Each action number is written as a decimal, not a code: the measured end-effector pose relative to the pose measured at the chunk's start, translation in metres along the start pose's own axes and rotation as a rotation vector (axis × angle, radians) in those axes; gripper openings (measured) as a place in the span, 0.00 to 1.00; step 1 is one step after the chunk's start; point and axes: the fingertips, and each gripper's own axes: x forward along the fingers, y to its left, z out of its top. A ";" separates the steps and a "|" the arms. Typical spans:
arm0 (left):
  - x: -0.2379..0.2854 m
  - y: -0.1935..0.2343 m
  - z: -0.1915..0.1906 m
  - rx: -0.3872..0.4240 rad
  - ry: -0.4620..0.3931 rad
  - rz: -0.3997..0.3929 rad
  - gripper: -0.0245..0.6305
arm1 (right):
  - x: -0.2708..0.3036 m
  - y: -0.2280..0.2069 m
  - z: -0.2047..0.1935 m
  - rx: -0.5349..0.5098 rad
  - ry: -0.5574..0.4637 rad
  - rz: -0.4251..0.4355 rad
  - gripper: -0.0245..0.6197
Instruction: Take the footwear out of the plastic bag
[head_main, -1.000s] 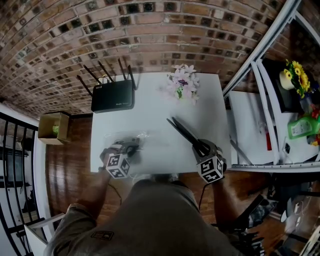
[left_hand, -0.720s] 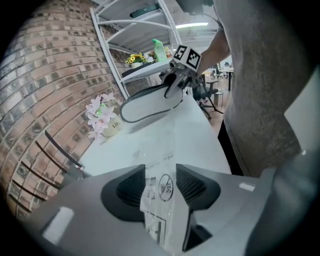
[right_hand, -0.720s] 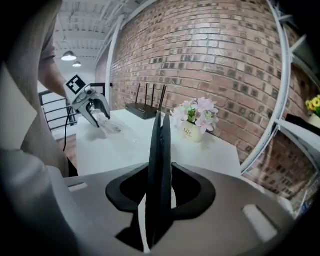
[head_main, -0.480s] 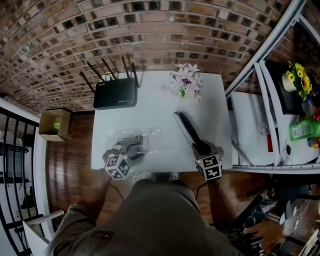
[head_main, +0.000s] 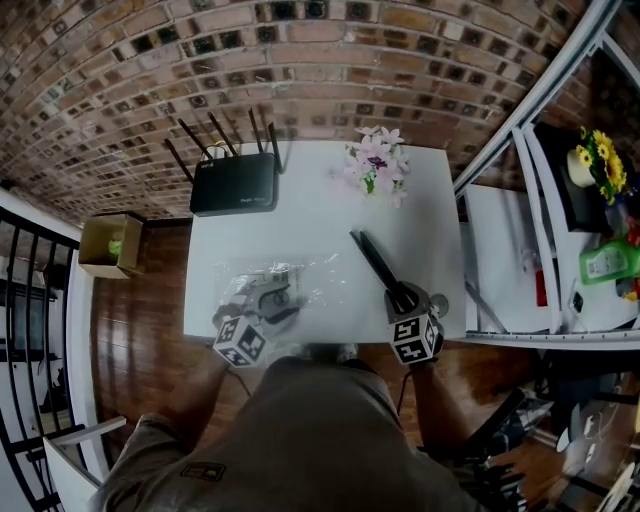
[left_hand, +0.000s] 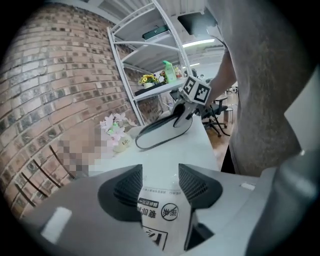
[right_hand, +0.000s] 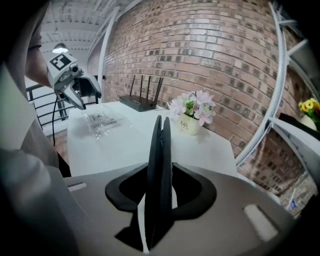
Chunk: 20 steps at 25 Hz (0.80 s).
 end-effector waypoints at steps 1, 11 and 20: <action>0.001 -0.001 0.002 0.000 -0.004 -0.003 0.38 | 0.000 0.003 0.001 -0.034 0.009 -0.003 0.27; 0.006 -0.008 0.012 -0.005 -0.019 -0.013 0.38 | 0.001 0.020 0.001 -0.184 0.024 0.015 0.29; 0.010 -0.011 0.015 -0.015 -0.008 -0.008 0.38 | 0.000 0.037 -0.002 -0.191 0.022 0.102 0.39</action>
